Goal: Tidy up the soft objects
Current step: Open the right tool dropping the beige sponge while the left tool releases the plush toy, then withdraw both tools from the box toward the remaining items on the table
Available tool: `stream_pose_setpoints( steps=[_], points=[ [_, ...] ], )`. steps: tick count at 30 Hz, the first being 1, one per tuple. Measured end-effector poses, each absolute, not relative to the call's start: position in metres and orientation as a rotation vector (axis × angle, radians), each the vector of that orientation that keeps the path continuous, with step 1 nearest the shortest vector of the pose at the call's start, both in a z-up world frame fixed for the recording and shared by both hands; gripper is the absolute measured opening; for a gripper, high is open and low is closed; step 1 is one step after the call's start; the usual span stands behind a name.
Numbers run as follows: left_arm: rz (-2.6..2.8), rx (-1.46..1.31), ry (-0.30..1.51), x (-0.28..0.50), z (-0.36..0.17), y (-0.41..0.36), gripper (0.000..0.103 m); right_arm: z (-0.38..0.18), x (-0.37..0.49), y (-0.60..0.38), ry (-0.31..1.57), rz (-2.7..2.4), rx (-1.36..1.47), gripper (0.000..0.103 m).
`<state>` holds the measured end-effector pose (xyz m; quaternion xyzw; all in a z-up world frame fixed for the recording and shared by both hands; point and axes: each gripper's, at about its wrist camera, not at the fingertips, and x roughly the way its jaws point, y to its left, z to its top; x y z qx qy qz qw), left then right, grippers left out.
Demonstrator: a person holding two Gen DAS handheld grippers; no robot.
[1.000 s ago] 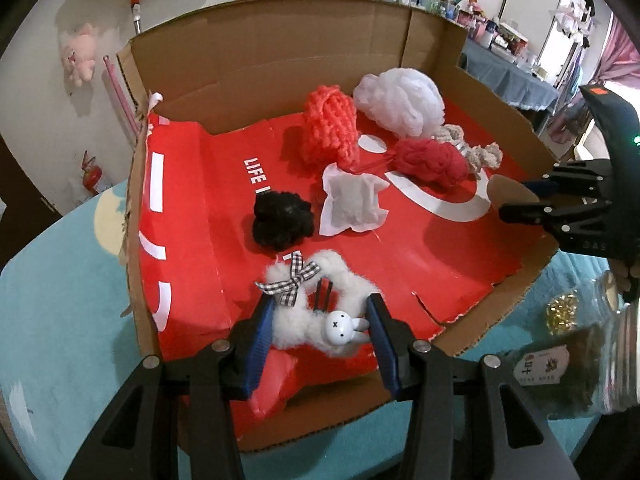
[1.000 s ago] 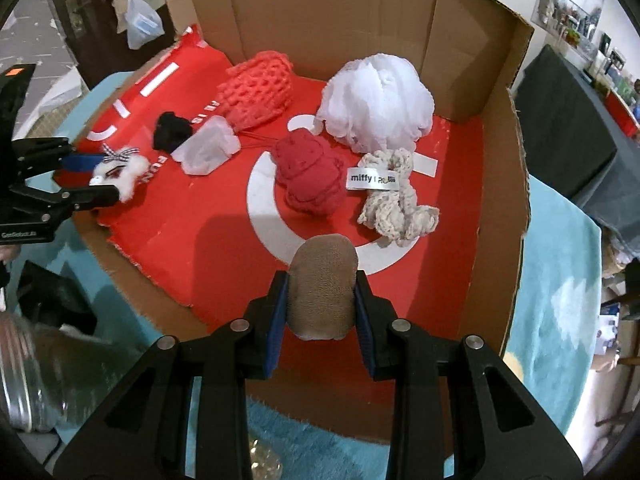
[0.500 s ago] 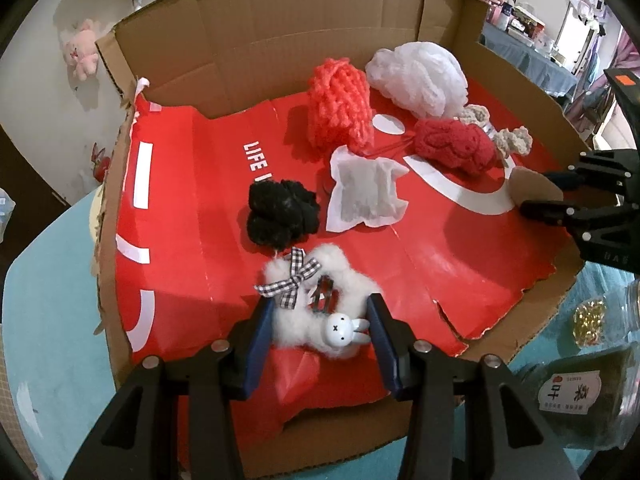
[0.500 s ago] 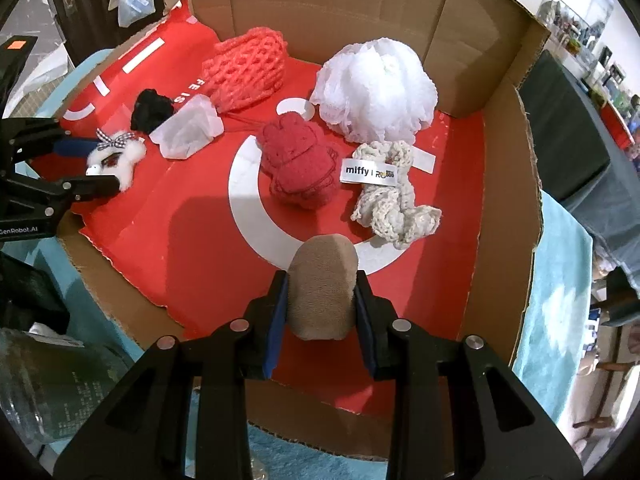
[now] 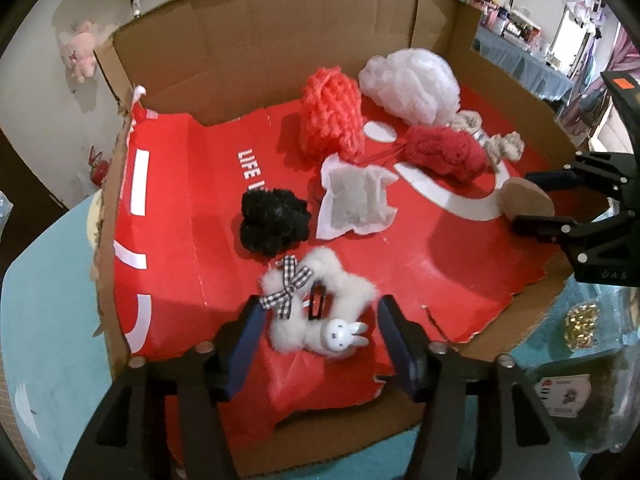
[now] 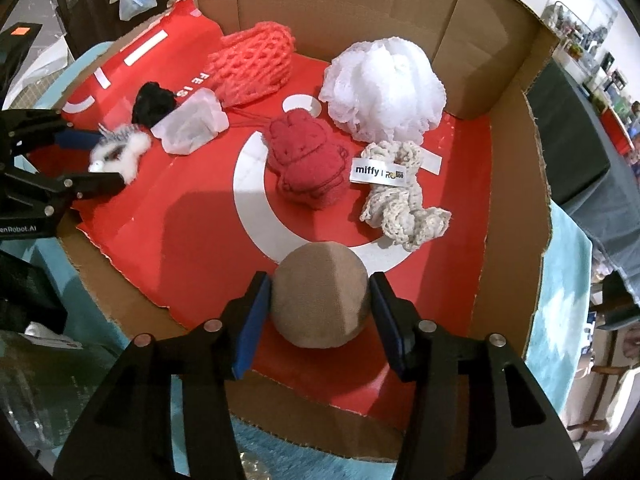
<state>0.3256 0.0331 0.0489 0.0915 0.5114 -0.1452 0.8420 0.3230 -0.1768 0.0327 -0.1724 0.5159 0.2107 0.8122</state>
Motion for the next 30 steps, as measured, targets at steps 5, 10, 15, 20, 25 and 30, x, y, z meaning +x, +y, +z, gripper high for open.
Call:
stream_pose_setpoints(
  steps=[5, 10, 15, 20, 25, 30],
  points=[
    [-0.311, 0.172, 1.014, 0.310, 0.072, 0.037, 0.076, 0.048, 0.318, -0.182, 1.075, 0.454, -0.329, 0.054],
    [-0.295, 0.154, 0.919, 0.286, 0.104, 0.042, 0.085, 0.074, 0.307, -0.191, 1.013, 0.431, -0.291, 0.067],
    [-0.281, 0.140, 0.806, 0.250, 0.135, 0.041, 0.096, 0.105, 0.289, -0.207, 0.956, 0.412, -0.224, 0.068],
    [-0.276, 0.114, 0.712, 0.215, 0.159, 0.037, 0.102, 0.132, 0.256, -0.217, 0.883, 0.401, -0.182, 0.075],
    [-0.270, 0.085, 0.633, 0.173, 0.173, 0.037, 0.103, 0.152, 0.209, -0.221, 0.812, 0.390, -0.160, 0.077],
    [-0.273, 0.048, 0.606, 0.142, 0.172, 0.036, 0.103, 0.158, 0.162, -0.219, 0.749, 0.392, -0.164, 0.080]
  ],
)
